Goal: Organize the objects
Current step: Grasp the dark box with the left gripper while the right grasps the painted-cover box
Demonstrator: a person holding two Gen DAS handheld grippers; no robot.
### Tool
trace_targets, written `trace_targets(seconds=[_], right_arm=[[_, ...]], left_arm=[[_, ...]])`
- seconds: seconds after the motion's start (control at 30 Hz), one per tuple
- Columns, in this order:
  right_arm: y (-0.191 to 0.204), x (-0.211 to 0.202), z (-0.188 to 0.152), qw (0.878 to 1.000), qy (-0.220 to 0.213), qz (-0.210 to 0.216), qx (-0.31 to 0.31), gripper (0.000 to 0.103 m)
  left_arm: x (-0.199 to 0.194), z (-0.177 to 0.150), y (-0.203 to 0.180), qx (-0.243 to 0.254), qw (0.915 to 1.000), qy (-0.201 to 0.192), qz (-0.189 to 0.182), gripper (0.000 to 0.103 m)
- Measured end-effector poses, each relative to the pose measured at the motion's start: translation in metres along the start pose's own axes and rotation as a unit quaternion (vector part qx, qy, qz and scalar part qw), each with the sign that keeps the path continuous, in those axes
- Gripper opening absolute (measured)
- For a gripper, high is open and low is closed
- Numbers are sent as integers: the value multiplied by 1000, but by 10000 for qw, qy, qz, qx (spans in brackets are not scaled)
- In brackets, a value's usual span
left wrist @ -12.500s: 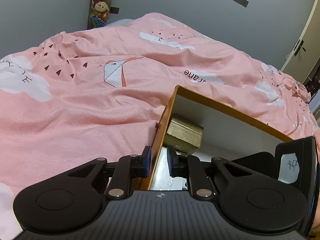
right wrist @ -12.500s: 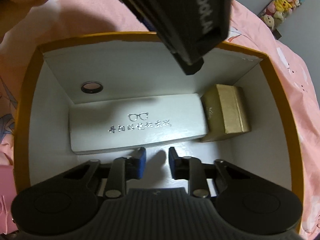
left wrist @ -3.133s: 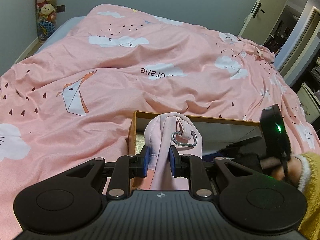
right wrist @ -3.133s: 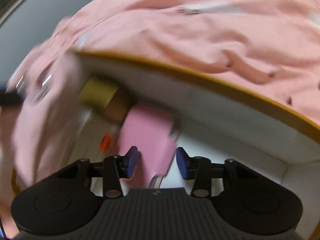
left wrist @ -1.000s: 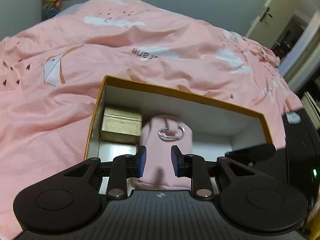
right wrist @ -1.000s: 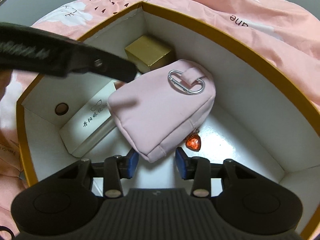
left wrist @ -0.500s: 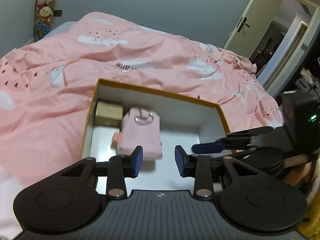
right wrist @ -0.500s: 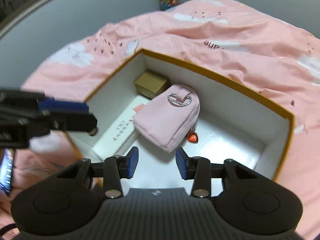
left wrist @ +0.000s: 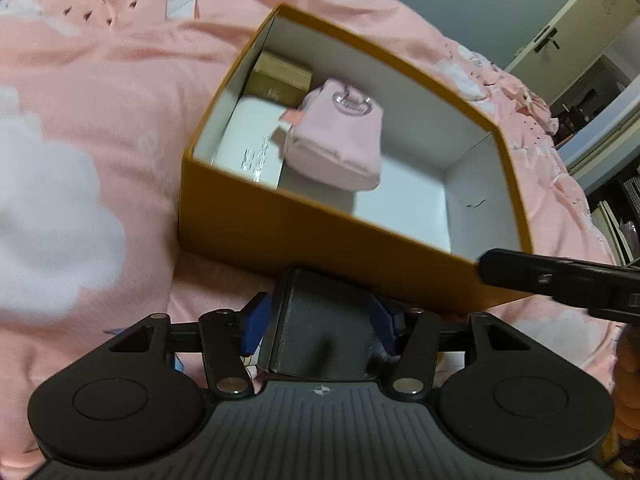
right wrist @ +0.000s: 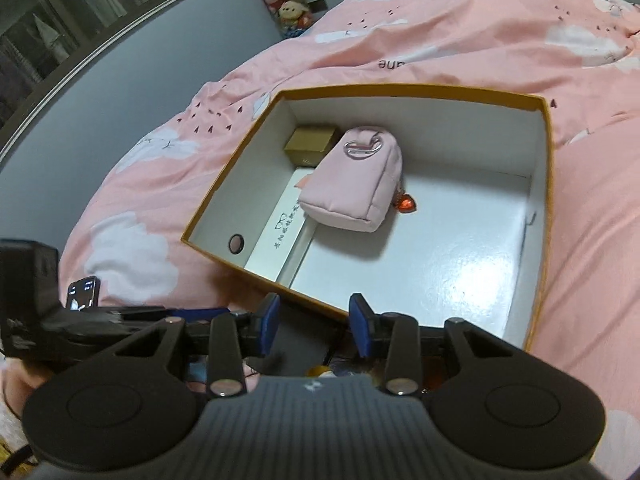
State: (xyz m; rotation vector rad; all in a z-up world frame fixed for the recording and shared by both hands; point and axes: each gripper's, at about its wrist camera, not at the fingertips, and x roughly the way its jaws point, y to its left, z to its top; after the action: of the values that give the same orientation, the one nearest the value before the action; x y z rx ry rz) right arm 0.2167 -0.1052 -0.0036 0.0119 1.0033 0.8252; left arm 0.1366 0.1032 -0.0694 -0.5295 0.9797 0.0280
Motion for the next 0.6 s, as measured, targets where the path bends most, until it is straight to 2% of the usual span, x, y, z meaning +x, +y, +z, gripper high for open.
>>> trace_targets(seconds=[0.2, 0.37, 0.6], right_arm=[[7, -2, -10, 9997, -17, -241, -16, 41], [9, 6, -21, 9988, 199, -440, -16, 42], [-3, 17, -25, 9974, 400, -559, 211, 42]], left_arm=[[15, -2, 13, -256, 9996, 26, 80, 69], [27, -2, 22, -565, 9981, 162, -200, 72], [49, -1, 29, -794, 9956, 399, -281, 75]])
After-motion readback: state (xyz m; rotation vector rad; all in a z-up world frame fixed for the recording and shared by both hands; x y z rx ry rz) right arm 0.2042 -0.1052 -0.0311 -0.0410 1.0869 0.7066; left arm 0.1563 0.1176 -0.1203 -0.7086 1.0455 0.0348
